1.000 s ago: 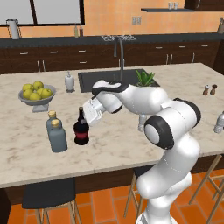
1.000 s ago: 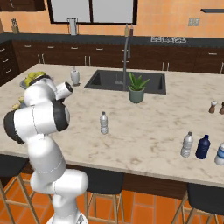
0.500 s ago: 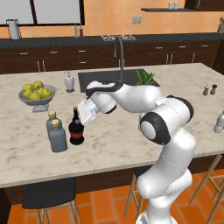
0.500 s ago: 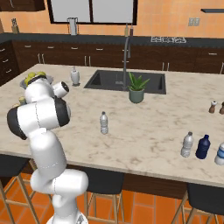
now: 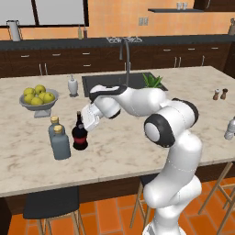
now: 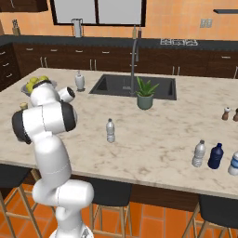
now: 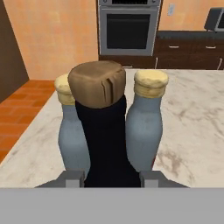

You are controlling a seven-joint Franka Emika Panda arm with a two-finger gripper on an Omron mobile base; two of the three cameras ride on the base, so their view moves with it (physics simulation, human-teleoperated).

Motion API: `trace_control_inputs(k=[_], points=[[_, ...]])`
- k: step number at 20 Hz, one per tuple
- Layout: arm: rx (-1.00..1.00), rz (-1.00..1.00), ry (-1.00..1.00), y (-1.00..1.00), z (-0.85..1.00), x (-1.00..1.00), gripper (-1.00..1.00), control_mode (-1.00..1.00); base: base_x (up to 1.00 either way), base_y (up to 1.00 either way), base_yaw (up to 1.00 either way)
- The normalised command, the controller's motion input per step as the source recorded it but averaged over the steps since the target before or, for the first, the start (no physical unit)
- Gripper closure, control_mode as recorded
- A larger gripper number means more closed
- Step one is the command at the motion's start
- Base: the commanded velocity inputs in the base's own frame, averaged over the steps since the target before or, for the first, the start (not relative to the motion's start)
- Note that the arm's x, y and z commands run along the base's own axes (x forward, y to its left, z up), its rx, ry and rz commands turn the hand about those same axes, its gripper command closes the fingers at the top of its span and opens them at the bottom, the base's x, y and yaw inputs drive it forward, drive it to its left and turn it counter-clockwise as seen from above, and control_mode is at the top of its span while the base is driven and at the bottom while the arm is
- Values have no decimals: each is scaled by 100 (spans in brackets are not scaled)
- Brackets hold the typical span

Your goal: Move the plastic bottles in the middle to the plastics group, and the glass bottles in the middle to the glass group.

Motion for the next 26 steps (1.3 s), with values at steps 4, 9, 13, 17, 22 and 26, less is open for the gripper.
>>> trace_control_inputs(k=[4,9,13,17,22,26], points=[[0,-1,0,8,-15,9,100,-100,0,0,0],[0,0,0,15,-51,0,100,-100,0,0,0],[0,0,0,13,-27,0,100,-100,0,0,0],[0,0,0,2,0,0,100,-100,0,0,0],[0,0,-5,0,0,-3,100,-100,0,0,0],[0,0,-6,0,0,-1,100,-100,0,0,0]])
